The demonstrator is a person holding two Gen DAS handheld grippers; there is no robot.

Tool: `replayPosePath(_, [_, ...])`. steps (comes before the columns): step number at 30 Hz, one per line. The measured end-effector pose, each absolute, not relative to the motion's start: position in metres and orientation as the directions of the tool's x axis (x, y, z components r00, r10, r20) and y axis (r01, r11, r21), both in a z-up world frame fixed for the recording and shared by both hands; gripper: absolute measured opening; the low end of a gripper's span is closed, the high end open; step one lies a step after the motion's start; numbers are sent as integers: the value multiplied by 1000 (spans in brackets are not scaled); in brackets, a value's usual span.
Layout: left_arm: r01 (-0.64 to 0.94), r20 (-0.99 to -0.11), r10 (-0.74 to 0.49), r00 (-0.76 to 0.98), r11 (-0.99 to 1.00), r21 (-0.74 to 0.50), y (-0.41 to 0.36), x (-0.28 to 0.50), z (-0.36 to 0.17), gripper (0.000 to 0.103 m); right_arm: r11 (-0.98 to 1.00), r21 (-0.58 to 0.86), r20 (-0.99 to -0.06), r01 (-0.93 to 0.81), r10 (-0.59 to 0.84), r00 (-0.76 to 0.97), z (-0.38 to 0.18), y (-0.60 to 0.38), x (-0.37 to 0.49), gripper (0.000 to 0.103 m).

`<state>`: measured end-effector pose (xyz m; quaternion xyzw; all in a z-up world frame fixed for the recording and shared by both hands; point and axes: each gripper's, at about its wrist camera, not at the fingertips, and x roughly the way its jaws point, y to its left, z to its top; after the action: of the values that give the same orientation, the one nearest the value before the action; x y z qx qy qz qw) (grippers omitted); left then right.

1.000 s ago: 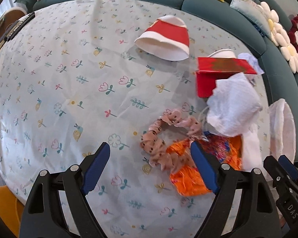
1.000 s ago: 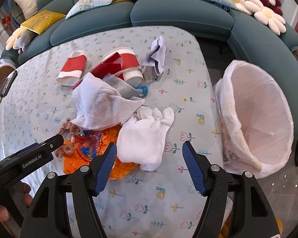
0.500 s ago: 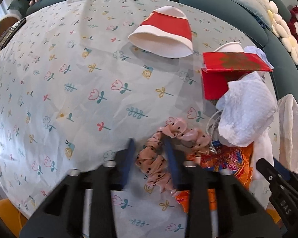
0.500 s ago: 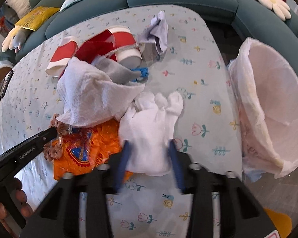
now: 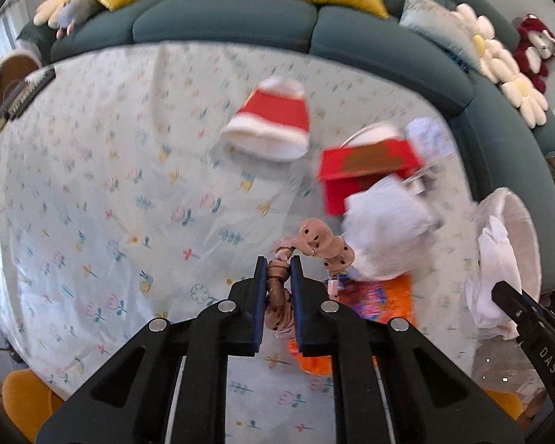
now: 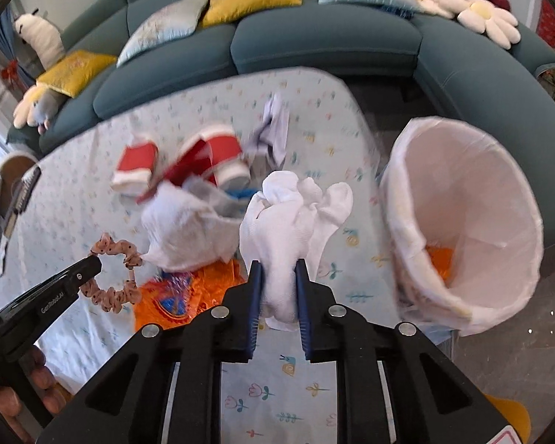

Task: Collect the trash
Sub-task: 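Grasp the brown bracelet with the left tool while the right tool grasps the white glove, then carry bracelet and glove over the bin and open both tools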

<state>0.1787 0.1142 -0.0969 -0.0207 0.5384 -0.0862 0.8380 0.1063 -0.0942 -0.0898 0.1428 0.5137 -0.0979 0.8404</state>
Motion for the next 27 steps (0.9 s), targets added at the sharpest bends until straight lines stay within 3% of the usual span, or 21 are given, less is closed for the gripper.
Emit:
replayPosePath(15, [305, -793, -296, 532, 941, -146, 35, 126, 2, 12, 928, 164, -793, 335, -78, 604, -4, -125, 39, 17])
replayPosePath(27, [463, -763, -371, 530, 880, -107, -44, 77, 28, 12, 897, 189, -752, 400, -130, 646, 16, -169, -13, 17])
